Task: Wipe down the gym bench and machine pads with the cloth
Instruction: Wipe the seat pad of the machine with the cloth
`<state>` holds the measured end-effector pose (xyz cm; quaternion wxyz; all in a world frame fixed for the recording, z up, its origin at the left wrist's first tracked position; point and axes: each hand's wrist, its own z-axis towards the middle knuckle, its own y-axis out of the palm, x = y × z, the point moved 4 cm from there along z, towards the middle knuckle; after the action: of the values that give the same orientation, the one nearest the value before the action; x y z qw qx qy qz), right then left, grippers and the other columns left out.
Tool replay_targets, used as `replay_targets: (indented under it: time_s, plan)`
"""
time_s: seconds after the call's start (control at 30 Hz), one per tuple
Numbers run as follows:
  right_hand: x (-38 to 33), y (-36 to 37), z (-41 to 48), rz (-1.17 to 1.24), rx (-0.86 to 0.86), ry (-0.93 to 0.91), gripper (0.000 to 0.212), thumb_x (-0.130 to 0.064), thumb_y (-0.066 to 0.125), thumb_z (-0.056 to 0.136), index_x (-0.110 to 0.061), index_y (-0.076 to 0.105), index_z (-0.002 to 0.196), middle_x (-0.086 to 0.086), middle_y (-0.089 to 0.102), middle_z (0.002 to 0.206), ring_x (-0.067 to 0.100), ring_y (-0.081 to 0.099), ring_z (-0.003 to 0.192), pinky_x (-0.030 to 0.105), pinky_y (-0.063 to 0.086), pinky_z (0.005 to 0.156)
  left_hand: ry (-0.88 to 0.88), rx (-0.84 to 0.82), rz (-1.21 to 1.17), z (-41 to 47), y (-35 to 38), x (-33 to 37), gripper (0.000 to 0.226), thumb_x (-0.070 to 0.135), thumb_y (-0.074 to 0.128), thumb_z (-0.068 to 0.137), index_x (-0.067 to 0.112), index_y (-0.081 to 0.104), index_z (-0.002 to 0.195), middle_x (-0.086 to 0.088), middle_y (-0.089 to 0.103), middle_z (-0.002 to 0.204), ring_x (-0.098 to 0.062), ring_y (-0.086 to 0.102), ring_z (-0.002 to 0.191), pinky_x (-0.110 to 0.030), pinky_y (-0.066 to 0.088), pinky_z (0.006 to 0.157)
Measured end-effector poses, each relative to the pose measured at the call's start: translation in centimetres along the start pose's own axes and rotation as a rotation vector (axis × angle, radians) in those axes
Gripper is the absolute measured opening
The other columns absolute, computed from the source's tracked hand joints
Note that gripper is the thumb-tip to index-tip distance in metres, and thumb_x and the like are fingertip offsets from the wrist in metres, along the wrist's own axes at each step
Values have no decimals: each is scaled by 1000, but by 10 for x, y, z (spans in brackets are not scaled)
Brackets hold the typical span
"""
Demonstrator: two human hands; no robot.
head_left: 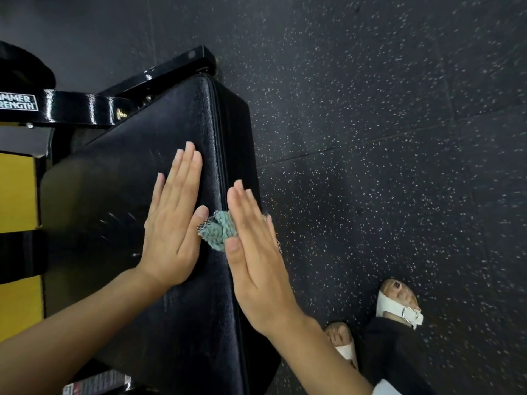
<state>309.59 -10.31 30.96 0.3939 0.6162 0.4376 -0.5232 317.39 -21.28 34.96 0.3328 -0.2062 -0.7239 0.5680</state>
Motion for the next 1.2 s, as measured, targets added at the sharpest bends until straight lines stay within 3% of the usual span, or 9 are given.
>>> replay_targets:
  time_s: [0.43,0.83,1.07,1.2]
  plan:
    - [-5,-1,58,28,136,51,57,-42,17,103,-24,14,157,-15,8,164,-3,2,149,36,-4,123,27,28,-47,0,1,-1,60,33,23,102,14,4,156,2,4,165,-15,2,154,-43,2,124]
    - [-2,10,-37,10,71,7,51,-35,22,106,-32,12,156,-25,7,162,1,5,150,49,10,123,75,2,-22,-1,0,-2,63,33,21,101,7,9,157,0,3,166,-16,2,154,-44,1,124]
    - [-1,12,-9,40,168,41,49,-41,19,104,-38,11,152,-27,10,161,-4,5,149,49,10,123,104,13,-18,1,1,-4,62,34,21,101,10,8,157,2,3,166,-14,2,153,-42,0,124]
    - [-1,6,17,52,196,25,49,-38,22,106,-30,17,154,-19,15,163,-4,7,148,50,13,123,115,20,-43,1,1,-6,62,33,21,100,10,10,157,2,5,166,-13,3,153,-43,1,124]
